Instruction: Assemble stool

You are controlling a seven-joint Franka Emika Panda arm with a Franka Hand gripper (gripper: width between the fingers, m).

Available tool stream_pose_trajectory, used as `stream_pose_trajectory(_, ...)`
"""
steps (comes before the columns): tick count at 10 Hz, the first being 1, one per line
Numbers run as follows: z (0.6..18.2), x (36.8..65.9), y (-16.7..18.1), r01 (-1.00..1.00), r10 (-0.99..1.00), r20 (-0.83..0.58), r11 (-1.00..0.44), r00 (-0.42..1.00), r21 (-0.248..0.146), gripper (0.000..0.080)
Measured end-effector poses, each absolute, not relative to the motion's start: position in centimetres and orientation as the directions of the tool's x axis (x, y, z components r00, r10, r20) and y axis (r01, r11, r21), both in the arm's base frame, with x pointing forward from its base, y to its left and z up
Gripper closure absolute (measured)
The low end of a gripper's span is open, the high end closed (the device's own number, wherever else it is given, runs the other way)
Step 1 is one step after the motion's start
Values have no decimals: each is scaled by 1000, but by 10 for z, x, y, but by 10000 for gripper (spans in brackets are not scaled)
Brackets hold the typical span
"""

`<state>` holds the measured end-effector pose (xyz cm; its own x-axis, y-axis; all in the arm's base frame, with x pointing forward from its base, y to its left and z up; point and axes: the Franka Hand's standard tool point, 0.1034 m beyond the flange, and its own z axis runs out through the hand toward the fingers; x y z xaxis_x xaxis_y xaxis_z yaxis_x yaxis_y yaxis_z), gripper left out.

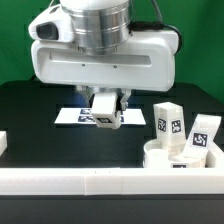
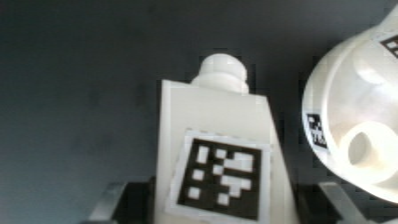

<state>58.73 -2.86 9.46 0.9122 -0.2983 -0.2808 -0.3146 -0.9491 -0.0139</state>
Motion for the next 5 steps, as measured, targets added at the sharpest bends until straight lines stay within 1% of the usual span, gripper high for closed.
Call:
stream_pose_trajectory(1, 94, 587, -28, -315, -301, -246, -949, 921, -17, 474)
stream_pose_trajectory(2, 94, 597, -29, -312, -306, -149, -950, 940, -22, 474)
stream_pose_trajectory(3, 94, 598, -26, -311, -308, -73, -950, 949, -26, 474)
stream_pose_trajectory(4, 101, 599, -17, -309, -309, -6, -951, 951, -34, 474)
stream_pose_trajectory(5, 108, 602, -5, -296, -299, 92, -954, 950, -43, 474)
